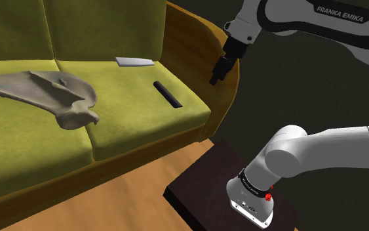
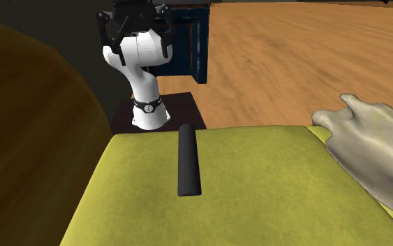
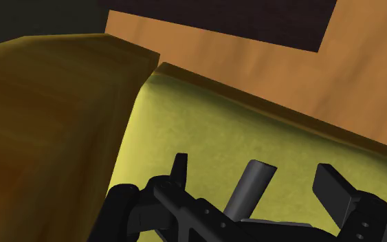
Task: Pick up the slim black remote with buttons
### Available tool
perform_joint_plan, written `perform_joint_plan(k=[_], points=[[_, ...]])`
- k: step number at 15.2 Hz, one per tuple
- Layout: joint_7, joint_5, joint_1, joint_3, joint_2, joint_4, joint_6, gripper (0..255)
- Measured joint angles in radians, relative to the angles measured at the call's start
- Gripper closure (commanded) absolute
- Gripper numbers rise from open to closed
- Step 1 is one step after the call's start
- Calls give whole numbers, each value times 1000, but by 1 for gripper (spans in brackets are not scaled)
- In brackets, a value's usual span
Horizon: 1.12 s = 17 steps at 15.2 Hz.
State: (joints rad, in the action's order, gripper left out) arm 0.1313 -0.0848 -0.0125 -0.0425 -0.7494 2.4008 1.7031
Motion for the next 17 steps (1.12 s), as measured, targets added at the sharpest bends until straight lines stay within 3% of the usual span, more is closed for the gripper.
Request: perform_joint_plan(k=[5, 17], points=[[-90, -27, -12, -43, 95, -7, 85, 0], [-431, -57, -58, -170, 496, -142, 350, 0]])
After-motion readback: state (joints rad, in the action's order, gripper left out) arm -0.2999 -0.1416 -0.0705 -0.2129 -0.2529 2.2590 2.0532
